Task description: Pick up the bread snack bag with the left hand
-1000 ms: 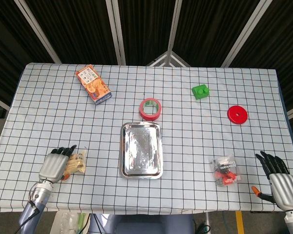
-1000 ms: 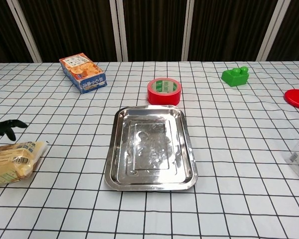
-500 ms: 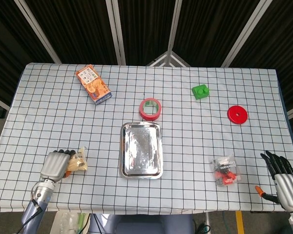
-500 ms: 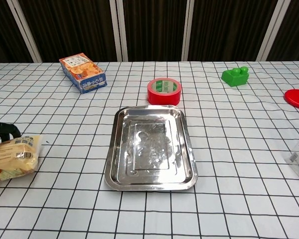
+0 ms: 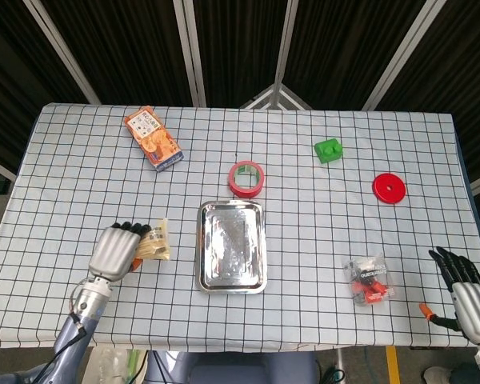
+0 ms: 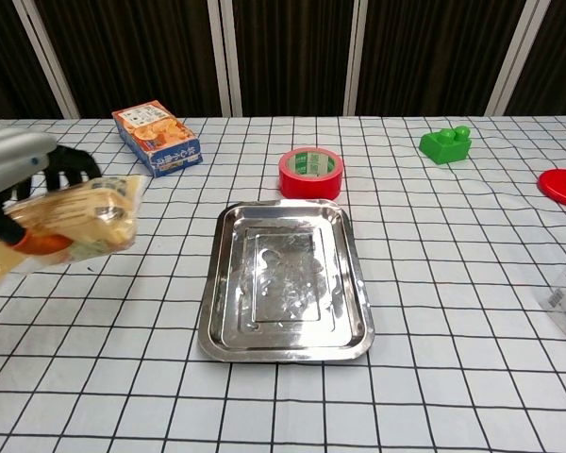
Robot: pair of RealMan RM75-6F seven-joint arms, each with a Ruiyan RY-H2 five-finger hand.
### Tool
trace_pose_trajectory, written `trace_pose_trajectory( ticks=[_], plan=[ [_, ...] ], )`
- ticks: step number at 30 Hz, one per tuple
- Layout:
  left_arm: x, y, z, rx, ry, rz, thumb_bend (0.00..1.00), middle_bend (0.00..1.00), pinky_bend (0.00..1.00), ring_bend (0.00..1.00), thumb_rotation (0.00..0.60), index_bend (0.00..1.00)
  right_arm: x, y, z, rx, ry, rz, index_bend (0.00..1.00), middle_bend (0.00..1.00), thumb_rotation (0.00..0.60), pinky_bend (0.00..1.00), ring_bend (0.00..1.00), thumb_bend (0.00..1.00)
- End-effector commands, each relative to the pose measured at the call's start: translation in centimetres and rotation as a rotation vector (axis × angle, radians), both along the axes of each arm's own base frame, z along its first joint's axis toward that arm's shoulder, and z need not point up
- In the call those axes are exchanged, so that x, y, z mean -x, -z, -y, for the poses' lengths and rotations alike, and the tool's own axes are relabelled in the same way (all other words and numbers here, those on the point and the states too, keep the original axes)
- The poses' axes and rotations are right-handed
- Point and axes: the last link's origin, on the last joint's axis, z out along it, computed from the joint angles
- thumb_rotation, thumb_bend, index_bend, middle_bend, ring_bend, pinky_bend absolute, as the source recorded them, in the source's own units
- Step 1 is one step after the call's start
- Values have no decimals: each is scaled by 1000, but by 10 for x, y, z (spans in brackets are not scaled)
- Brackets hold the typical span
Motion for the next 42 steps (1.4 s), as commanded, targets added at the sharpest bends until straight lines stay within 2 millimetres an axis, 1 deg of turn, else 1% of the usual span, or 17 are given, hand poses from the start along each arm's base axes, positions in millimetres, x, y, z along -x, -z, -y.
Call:
trace_pose_trajectory(
  ticks=[1,5,10,17,19,20,23,25,27,30,32,35,36,37,38,41,42],
  plan=[
    [-45,21,-25,0,43,44,451,415,477,398,600,321,7,-7,4,1,21,22,0,0,600,0,0,297],
    [-78,50,-45,25,68,52,451,416,477,398,600,318,14,-13,8,18,38,34,0,0,600,0,0,297],
    [-108,85,-64,53,68,10,451,413,477,395,600,314,21,-19,16,59,64,21,0,0,600,0,0,297],
    [-128,124,-76,97,67,-14,445,404,477,390,600,303,27,-23,19,84,91,4,0,0,600,0,0,297],
    [-132,133,-77,105,81,-7,412,396,475,383,600,295,28,-23,20,92,98,6,0,0,600,0,0,298],
    [-133,136,-78,107,86,-6,363,367,463,356,600,275,28,-24,20,95,100,8,0,0,600,0,0,297],
    [-133,144,-76,123,81,-6,208,185,372,170,600,143,29,-24,21,98,105,4,0,0,600,0,0,297],
    [-134,147,-74,144,74,-2,152,67,296,70,600,41,28,-23,21,91,104,7,0,0,600,0,0,297],
    [-136,147,-73,150,83,15,110,6,214,13,600,0,28,-22,21,82,101,6,0,0,600,0,0,297],
    [-137,142,-67,163,114,55,74,0,152,0,600,0,27,-20,20,74,98,1,0,0,600,0,0,298],
    [-138,132,-61,162,143,83,72,0,138,0,600,0,26,-19,20,72,96,-3,0,0,600,0,0,297],
    [-130,105,-42,166,175,89,72,0,129,0,600,0,24,-18,18,67,88,-11,0,0,600,0,0,298],
    [-123,93,-33,175,174,79,72,0,127,0,600,0,23,-17,17,66,84,-14,0,0,600,0,0,298],
    [-112,74,-21,183,160,54,72,0,127,0,600,0,21,-17,16,68,78,-16,0,0,600,0,0,298],
    [-106,65,-15,181,151,39,72,0,125,0,600,0,20,-17,15,70,75,-18,0,0,600,0,0,298],
    [-65,19,16,135,97,-44,71,0,113,0,599,0,15,-15,9,67,53,-35,0,0,600,0,0,298],
    [-46,6,28,116,66,-66,69,0,105,0,598,0,12,-13,6,64,42,-39,0,0,600,0,0,297]
  ],
)
